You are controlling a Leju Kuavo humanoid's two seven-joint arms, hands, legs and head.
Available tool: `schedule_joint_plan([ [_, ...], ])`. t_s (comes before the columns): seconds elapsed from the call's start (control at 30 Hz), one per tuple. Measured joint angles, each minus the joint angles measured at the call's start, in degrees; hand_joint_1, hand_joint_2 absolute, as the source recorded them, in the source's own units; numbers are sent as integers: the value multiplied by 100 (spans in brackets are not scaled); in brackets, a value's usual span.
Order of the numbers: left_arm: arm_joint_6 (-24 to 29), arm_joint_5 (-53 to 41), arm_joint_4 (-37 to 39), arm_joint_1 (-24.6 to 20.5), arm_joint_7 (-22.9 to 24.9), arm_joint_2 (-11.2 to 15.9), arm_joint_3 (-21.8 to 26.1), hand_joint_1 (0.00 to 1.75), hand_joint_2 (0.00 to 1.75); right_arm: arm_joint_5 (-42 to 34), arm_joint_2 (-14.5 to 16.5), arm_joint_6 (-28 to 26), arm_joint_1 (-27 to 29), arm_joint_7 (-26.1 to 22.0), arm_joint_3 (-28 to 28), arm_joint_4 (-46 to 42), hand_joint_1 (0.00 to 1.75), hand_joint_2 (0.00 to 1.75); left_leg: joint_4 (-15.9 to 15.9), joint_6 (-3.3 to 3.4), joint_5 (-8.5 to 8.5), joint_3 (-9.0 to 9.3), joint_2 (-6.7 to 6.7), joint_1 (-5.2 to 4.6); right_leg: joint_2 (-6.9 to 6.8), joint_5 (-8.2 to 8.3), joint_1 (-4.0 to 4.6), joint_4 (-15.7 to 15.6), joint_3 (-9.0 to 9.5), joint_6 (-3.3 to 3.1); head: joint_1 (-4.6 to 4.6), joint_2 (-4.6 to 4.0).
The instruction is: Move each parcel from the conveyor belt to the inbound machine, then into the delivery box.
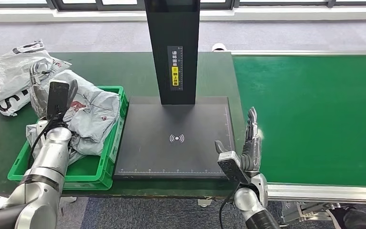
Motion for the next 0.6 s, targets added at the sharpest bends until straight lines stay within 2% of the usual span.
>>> schedule_joint_plan([
  [0.3, 292, 88, -23, 29, 63, 46, -153, 0, 0, -97, -4, -72, -100, -31, 0, 88, 0, 175, 0, 0, 1, -2, 2, 0, 0, 1, 0, 0, -4, -1, 0, 0],
  [0.4, 254, 122, -25, 30, -129, 50, -166, 0, 0, -115, -4, -97, -104, -28, 0, 100, 0, 175, 0, 0, 1, -3, 2, 0, 0, 1, 0, 0, -5, 0, 0, 0],
  [0.5, -3, 394, -77, 31, -451, 8, -166, 0, 0, -137, -4, -106, -115, -29, 0, 107, 0, 175, 0, 0, 1, -6, 1, -1, -1, 1, 0, 0, -6, 0, 0, 0],
  [0.6, -79, 460, -110, 32, -519, -28, -166, 0, 0, -138, -4, -107, -122, -30, 0, 108, 0, 175, 0, 0, 1, -6, 1, -1, -1, 1, 0, 0, -7, 0, 0, 0],
])
